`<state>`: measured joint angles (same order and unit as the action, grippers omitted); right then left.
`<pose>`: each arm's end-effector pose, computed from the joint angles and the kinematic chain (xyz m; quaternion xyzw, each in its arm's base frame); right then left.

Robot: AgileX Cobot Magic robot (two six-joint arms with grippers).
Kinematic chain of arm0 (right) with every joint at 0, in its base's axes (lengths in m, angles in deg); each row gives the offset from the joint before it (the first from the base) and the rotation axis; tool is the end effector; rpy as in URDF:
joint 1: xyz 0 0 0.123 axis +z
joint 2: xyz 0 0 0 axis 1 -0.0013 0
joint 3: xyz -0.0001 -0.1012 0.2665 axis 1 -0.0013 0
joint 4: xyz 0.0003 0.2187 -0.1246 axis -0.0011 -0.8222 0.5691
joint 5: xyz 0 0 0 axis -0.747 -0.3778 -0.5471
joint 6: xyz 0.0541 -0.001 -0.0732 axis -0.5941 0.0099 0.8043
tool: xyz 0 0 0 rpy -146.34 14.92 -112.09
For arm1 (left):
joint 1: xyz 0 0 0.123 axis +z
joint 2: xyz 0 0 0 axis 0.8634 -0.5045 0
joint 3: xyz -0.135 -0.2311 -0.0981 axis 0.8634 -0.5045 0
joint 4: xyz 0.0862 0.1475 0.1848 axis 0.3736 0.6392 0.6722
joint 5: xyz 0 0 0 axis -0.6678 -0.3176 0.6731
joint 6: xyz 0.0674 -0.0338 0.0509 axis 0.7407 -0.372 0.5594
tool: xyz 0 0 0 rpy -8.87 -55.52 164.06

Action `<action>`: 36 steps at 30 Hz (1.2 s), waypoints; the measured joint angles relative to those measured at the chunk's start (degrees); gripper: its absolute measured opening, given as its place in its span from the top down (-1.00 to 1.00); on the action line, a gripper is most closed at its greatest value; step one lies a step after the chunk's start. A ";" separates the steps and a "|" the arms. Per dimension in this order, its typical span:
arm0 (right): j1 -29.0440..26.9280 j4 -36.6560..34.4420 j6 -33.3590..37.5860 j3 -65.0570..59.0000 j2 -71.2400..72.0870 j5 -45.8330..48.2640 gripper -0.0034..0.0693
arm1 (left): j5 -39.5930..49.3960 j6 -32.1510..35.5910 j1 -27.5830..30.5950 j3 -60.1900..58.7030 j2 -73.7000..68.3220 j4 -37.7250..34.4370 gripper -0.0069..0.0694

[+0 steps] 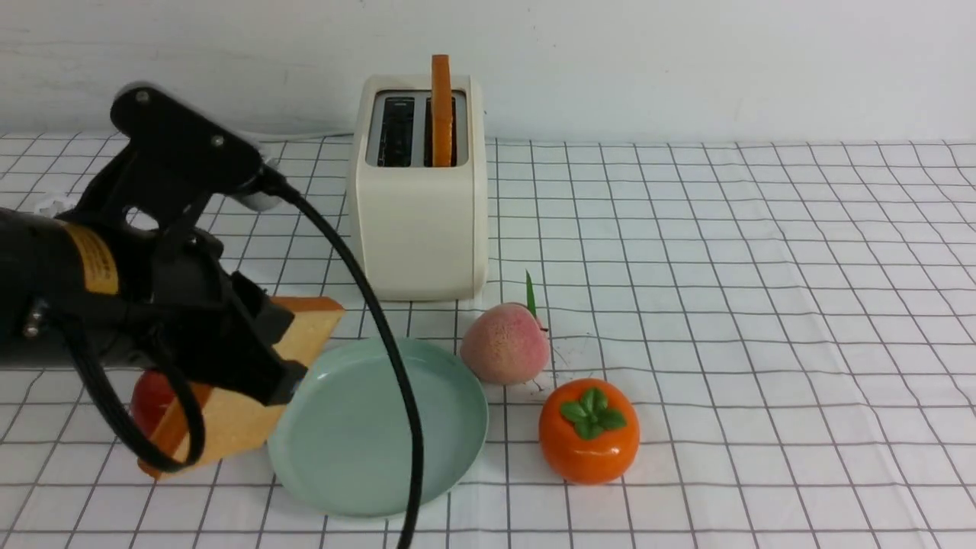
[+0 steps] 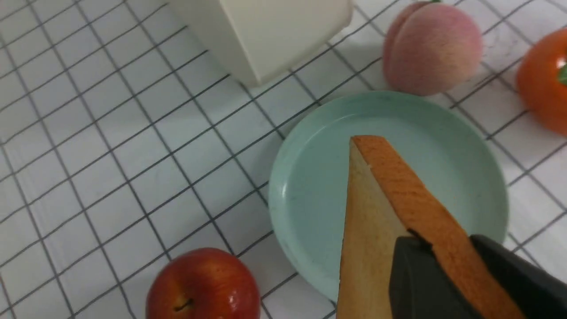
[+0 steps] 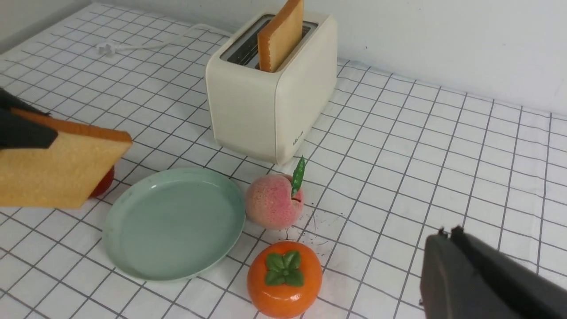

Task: Take toasted bread from bread machine on white checkered table place on plate.
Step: 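Place the slice of bread on the plate with the left gripper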

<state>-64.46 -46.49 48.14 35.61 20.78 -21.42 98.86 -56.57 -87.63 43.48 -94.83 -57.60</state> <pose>0.1071 0.0566 0.4182 -0.1677 0.8017 0.1681 0.5485 0.2178 -0.1078 0.3189 0.2850 0.8683 -0.0283 0.4050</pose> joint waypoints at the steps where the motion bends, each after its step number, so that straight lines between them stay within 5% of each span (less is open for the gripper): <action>1: 0.00 -0.18 0.00 0.00 0.00 0.06 0.95 | -0.58 -2.01 -1.24 0.00 -1.27 2.48 0.52; 6: 0.00 -0.57 0.00 0.00 0.00 1.75 0.95 | -8.05 -10.99 -5.54 0.00 -10.28 16.10 0.52; 21: 0.00 -0.62 0.00 0.00 0.00 5.26 0.93 | -18.31 -43.03 -6.01 0.13 -20.31 56.02 0.52; 25: 0.00 -0.62 0.00 0.00 0.00 5.26 0.93 | -19.01 -47.82 -6.01 0.13 -21.35 60.04 0.52; 36: 0.00 -0.67 0.19 0.00 0.00 5.26 0.93 | -19.42 -48.09 -8.37 0.13 -25.80 62.00 0.52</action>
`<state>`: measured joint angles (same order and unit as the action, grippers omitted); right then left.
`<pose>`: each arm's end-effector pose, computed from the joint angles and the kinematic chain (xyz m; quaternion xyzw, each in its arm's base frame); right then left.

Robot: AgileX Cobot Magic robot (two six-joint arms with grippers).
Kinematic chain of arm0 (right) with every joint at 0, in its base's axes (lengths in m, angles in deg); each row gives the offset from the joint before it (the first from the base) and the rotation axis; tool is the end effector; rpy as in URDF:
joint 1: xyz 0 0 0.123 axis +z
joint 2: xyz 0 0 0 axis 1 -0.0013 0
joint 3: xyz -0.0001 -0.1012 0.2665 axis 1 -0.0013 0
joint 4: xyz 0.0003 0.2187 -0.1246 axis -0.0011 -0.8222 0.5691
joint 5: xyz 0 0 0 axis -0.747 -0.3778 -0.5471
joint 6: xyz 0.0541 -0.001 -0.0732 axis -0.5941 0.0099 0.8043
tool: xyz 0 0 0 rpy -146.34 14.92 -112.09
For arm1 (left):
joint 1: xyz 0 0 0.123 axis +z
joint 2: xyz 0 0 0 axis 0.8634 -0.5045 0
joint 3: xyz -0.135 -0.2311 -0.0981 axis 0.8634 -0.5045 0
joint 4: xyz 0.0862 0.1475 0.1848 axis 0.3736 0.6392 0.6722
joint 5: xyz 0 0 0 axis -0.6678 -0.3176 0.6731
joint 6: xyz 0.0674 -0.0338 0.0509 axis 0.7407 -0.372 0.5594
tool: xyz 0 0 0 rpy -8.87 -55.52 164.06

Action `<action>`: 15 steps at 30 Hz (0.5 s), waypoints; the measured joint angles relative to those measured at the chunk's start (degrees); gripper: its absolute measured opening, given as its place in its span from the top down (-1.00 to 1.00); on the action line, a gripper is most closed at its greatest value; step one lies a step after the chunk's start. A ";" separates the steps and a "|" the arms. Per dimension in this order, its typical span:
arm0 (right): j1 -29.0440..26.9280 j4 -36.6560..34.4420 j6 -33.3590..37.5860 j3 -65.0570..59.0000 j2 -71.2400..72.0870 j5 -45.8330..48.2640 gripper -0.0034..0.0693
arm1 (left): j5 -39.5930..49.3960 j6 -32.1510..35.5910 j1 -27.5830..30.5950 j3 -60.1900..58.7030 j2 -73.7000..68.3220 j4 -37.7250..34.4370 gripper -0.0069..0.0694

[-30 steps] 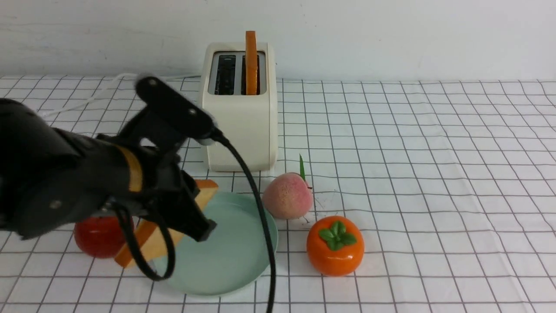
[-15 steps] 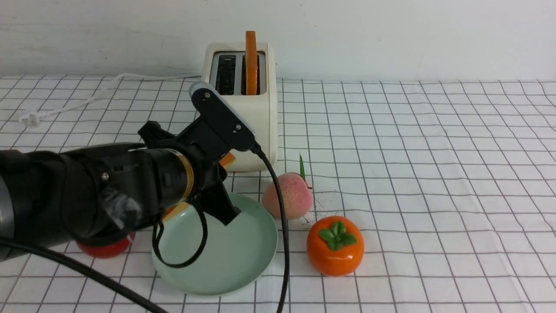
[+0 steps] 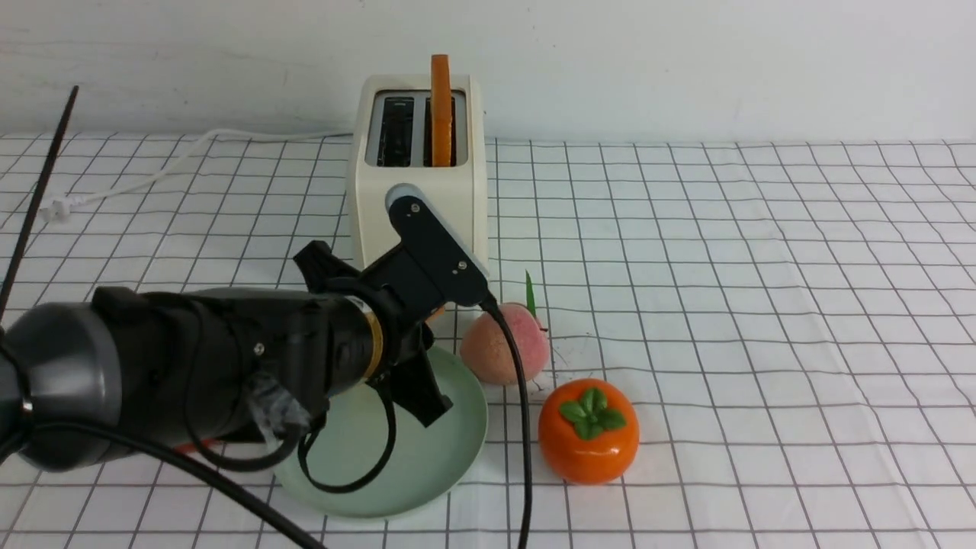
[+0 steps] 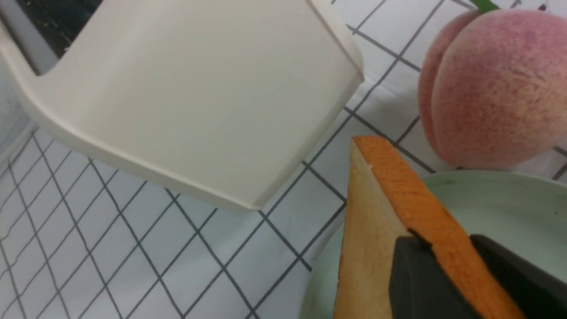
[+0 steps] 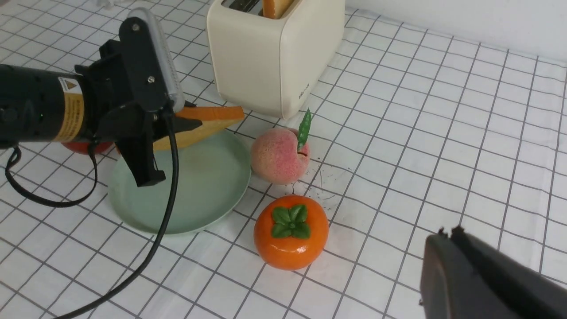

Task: Take toasted bread from bread machine on white checkered table place on plate.
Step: 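Place the slice of bread on the plate with the left gripper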

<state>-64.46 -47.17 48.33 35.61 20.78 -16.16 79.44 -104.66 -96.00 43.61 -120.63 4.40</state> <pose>0.1036 0.0563 0.4106 -0.1753 0.8258 0.1647 0.5101 0.2850 -0.1838 0.2217 0.4162 0.7986 0.0607 0.4305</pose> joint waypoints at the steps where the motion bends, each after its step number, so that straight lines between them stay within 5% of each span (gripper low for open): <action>1: 0.00 -0.12 0.31 0.00 0.00 0.00 0.93 | 0.00 0.00 0.00 0.00 -0.23 0.00 0.52; 6: 0.00 -0.13 1.00 0.00 0.00 0.69 0.93 | 0.00 0.00 0.00 0.25 -1.13 -2.19 0.47; 9: 0.00 -0.13 1.10 0.00 0.00 0.87 0.93 | 0.18 0.00 0.00 0.25 -1.06 -8.09 0.23; 15: 0.00 -0.13 1.12 0.00 0.00 0.99 0.92 | 5.61 0.17 0.00 0.25 1.33 -22.85 -0.66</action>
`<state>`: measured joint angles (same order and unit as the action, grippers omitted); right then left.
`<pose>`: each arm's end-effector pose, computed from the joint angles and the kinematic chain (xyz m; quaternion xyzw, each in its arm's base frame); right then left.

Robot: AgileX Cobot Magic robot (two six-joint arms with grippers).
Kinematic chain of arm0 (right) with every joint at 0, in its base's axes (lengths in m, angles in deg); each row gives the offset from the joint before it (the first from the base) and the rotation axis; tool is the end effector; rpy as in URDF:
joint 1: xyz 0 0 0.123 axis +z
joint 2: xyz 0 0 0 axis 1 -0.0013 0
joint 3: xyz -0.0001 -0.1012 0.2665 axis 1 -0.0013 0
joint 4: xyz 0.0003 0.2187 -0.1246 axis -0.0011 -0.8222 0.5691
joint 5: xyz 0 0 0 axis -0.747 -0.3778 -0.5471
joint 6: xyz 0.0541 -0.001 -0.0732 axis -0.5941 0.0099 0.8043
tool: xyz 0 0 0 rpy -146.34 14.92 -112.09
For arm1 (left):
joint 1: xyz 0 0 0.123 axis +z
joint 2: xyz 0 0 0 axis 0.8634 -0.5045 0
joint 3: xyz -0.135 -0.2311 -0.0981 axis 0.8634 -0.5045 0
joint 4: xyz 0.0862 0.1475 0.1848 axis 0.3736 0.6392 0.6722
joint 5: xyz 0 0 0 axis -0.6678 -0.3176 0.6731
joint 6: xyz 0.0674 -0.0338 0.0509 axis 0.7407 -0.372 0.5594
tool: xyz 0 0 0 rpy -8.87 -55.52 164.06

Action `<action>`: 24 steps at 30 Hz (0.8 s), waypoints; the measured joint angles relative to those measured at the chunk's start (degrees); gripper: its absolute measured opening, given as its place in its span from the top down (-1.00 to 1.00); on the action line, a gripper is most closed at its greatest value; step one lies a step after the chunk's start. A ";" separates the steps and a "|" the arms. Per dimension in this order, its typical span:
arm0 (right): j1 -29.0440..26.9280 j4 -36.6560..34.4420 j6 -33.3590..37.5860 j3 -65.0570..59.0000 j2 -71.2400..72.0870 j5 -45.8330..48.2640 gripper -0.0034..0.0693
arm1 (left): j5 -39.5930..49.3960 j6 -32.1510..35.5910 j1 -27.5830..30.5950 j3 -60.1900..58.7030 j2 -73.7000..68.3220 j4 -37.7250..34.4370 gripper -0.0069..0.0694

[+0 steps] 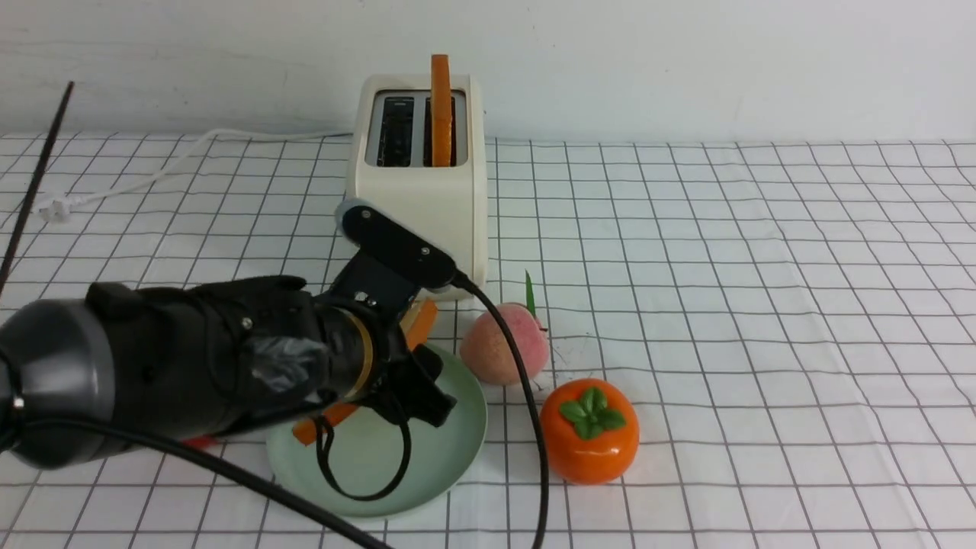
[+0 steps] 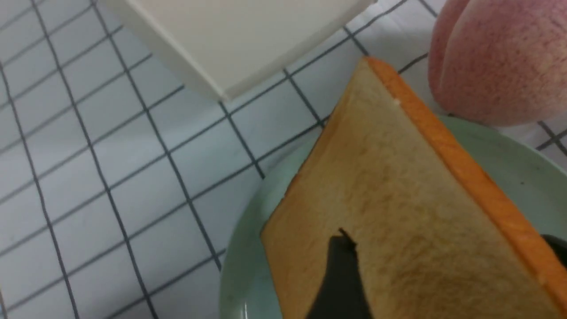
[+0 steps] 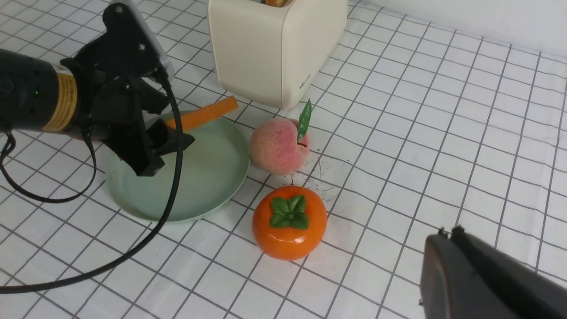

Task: Take toasted bread from bread machine on white checkered table place on plate.
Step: 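Place the slice of bread on the plate with the left gripper, then grasp the toast slice in the toaster and pull it up out of the slot with the right gripper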

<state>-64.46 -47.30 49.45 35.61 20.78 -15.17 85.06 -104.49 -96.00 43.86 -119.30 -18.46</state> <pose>0.1029 0.0563 0.4092 -0.1846 0.8284 0.1593 0.5042 0.2771 -0.1760 0.2211 0.2528 0.8887 -0.0011 0.3825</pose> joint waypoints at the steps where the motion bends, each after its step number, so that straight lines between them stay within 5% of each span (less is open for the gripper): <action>1: 0.00 0.00 0.05 0.00 0.00 0.00 0.92 | 0.96 0.29 0.00 0.00 0.36 -1.65 -0.76; 4: 0.00 0.00 0.05 0.00 0.00 0.00 0.92 | 3.97 1.93 0.00 0.00 1.37 -6.41 -0.91; 9: 0.00 -0.06 0.05 0.00 0.00 0.00 0.92 | 6.69 6.55 0.00 0.00 4.33 -12.68 -0.88; 24: 0.00 -4.81 0.47 3.17 -5.65 2.83 0.91 | 14.91 12.75 0.00 0.00 21.62 -29.34 -0.21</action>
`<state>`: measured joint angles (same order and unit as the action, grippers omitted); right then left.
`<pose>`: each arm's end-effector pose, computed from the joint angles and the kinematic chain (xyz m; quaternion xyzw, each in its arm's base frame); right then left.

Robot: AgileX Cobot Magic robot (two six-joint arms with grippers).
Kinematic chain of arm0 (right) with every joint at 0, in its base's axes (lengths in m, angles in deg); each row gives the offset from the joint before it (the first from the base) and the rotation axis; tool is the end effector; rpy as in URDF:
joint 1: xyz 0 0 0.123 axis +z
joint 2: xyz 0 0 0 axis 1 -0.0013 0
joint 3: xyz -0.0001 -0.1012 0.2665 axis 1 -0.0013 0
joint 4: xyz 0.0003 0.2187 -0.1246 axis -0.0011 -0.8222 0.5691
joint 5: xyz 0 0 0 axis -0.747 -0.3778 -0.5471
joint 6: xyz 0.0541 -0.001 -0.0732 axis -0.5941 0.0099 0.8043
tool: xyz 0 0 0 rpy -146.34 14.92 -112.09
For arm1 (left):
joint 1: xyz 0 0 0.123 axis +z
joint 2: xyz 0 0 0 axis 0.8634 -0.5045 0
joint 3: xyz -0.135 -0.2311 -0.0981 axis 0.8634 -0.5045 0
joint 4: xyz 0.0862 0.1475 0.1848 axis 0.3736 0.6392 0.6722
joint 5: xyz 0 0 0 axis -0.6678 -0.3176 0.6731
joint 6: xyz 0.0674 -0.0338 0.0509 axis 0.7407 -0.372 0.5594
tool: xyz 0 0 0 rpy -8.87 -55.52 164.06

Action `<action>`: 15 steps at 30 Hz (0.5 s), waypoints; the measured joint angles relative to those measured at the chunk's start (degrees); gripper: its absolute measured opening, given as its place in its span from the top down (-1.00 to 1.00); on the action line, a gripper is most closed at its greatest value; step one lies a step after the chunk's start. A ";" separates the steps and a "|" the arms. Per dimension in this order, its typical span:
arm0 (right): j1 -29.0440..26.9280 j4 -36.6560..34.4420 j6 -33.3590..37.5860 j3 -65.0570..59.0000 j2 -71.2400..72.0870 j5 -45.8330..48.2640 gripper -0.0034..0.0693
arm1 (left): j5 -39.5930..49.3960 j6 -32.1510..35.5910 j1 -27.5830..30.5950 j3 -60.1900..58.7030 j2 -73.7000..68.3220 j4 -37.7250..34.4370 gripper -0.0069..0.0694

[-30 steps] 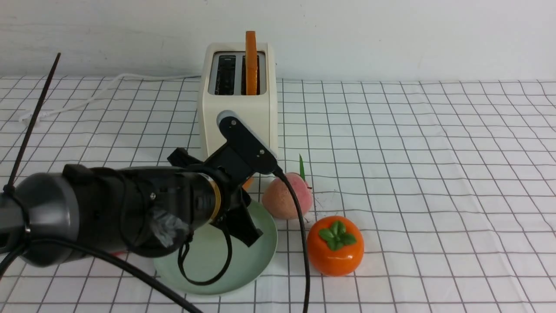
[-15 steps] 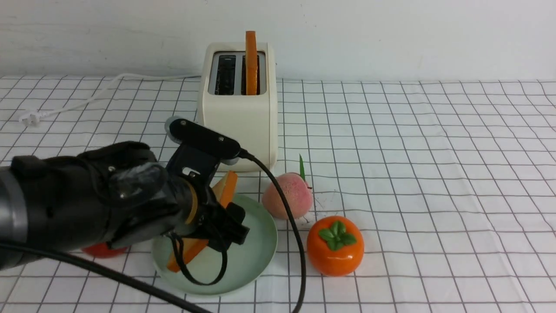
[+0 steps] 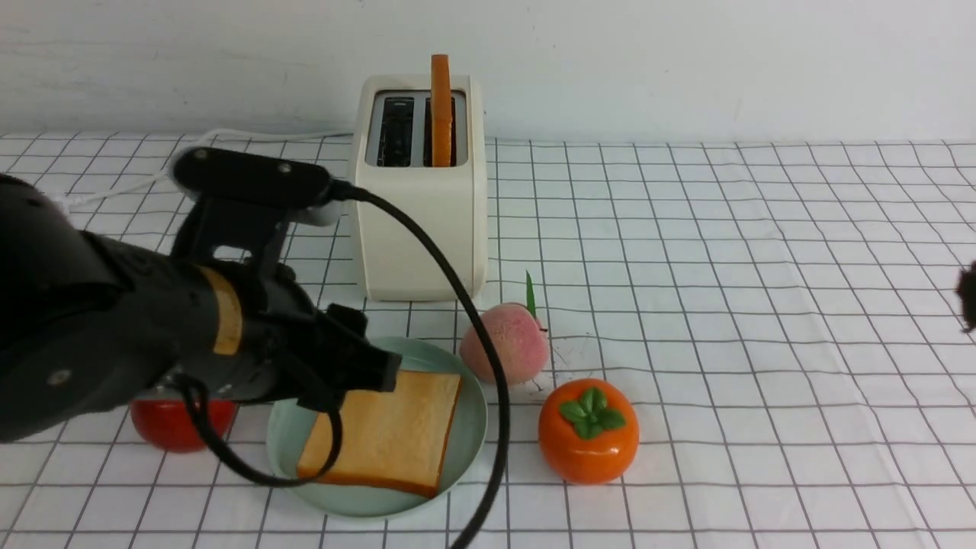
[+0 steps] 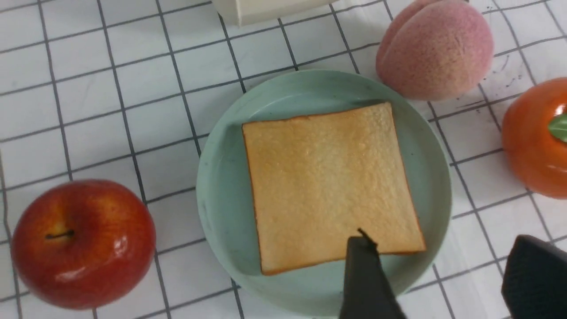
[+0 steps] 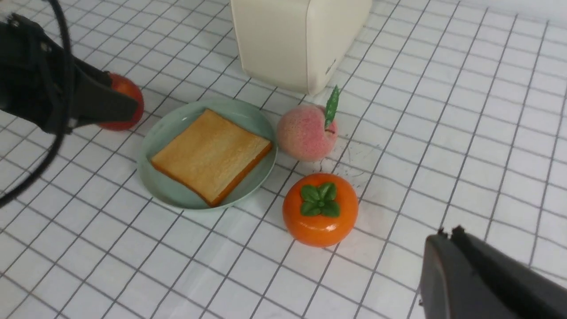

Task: Take toasted bread from bread machine on white checkered table place on plate.
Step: 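Grasp the toast slice in the toaster and pull it up out of the slot with the right gripper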

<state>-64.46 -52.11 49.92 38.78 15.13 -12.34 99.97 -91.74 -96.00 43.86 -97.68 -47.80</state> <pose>0.1203 0.0714 0.4104 -0.1859 0.8497 0.1889 0.4558 0.2124 -0.1368 0.3094 0.1237 0.9120 -0.1001 0.3780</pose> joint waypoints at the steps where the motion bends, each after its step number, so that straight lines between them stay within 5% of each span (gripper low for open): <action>1: 0.00 -1.54 1.07 2.45 -4.66 1.26 0.91 | 1.06 0.13 0.00 0.00 3.06 -0.44 -0.11; 8: 2.75 -10.34 7.34 14.94 -24.67 1.40 0.91 | 3.01 0.21 0.00 0.00 15.90 -0.31 0.41; 15: 12.73 -4.89 2.06 32.67 -44.11 -0.30 0.88 | 1.90 0.21 0.00 -6.10 29.03 -0.12 0.85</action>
<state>-51.73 -57.00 51.98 71.45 -28.97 -12.64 101.87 -91.54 -96.00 37.76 -68.65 -47.92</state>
